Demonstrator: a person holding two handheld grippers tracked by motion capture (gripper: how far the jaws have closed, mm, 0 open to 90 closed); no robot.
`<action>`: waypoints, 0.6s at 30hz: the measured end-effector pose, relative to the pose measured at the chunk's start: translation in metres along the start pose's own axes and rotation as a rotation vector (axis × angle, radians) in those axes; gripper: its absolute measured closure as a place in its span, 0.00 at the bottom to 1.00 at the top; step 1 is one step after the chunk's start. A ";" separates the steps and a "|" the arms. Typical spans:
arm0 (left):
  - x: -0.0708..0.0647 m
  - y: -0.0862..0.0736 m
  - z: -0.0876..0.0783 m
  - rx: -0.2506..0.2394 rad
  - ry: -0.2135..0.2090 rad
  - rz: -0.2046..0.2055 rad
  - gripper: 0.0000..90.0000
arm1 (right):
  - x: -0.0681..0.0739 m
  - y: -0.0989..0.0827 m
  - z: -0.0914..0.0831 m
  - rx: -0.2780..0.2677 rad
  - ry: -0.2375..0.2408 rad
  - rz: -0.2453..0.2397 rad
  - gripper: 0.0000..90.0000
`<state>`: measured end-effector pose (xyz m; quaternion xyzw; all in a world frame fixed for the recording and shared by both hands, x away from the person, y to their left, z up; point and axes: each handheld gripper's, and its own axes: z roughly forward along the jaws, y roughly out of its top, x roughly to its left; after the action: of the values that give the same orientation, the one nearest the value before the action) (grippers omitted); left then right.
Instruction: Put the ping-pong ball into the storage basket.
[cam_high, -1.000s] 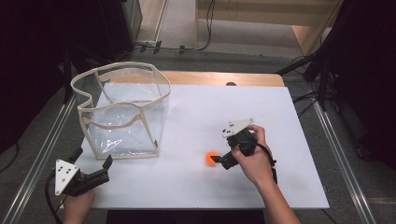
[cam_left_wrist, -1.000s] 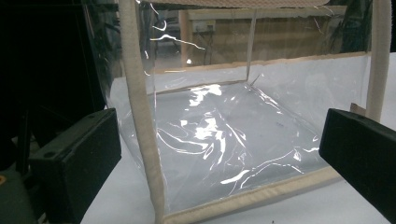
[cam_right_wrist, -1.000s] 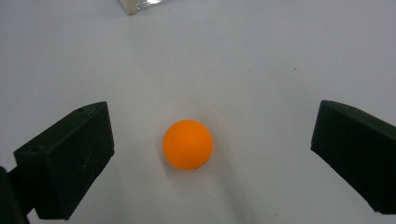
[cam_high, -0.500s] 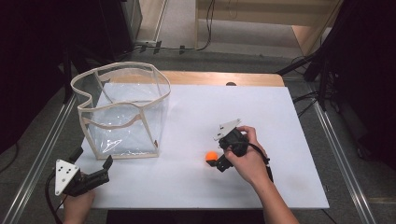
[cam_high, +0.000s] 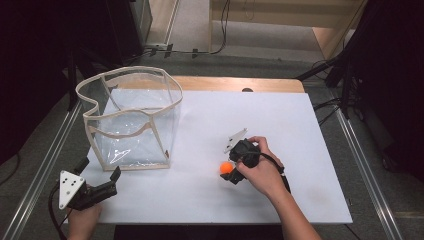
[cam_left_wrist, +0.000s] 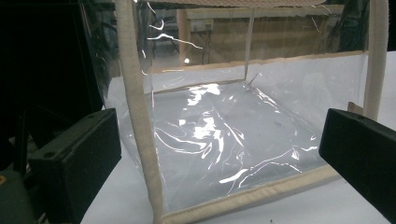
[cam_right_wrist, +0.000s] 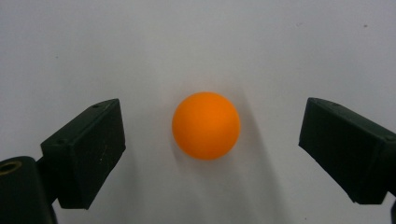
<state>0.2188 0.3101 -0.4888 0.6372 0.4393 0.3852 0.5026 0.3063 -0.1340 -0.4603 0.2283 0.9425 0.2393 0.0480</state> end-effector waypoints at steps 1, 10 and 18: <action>0.000 0.000 0.000 0.001 0.000 0.000 0.00 | 0.000 0.000 0.001 0.006 -0.001 -0.003 0.06; 0.000 0.000 0.000 0.000 0.000 0.001 0.00 | 0.000 0.002 0.011 0.066 0.010 -0.011 0.22; 0.000 0.000 0.000 0.000 0.000 0.003 0.00 | 0.000 0.004 0.019 0.115 0.015 -0.021 0.31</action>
<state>0.2188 0.3098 -0.4889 0.6378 0.4386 0.3859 0.5019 0.3116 -0.1229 -0.4750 0.2189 0.9574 0.1858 0.0303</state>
